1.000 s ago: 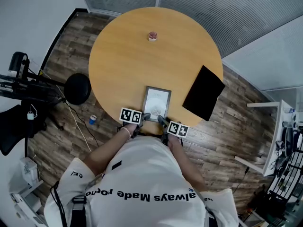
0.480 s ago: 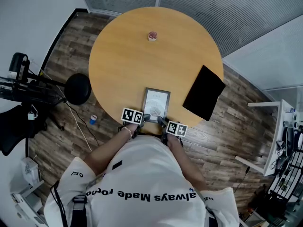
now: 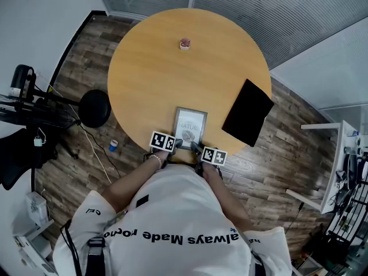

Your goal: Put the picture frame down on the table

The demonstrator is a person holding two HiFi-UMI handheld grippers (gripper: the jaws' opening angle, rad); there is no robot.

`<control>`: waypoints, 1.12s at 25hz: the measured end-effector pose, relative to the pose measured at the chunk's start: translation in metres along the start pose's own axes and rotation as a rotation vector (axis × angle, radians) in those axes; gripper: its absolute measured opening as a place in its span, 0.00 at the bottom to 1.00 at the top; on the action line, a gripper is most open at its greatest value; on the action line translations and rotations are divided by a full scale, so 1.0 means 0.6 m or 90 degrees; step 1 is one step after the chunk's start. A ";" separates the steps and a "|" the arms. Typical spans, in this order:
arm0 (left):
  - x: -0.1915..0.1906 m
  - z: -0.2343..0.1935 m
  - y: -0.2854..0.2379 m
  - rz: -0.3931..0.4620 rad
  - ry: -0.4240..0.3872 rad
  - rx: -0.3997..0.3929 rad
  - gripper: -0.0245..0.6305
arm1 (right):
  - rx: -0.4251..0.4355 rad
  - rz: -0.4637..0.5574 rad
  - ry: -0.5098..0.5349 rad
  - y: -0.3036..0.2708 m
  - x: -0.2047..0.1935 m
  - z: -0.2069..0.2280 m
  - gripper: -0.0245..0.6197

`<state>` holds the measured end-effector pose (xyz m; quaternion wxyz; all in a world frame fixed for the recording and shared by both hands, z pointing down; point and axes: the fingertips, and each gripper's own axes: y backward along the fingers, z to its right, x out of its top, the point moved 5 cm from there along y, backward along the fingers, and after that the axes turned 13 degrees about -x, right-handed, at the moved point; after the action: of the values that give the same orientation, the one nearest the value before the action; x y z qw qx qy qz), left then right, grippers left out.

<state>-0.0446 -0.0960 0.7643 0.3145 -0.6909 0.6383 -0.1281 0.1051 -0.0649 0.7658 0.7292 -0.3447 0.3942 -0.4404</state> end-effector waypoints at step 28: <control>-0.002 0.006 0.000 -0.047 -0.076 0.057 0.37 | -0.031 -0.002 0.033 -0.003 -0.006 0.001 0.35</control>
<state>-0.0428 -0.0940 0.7614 0.3779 -0.7056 0.5860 -0.1264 0.1039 -0.0621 0.7685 0.7096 -0.3517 0.4230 -0.4403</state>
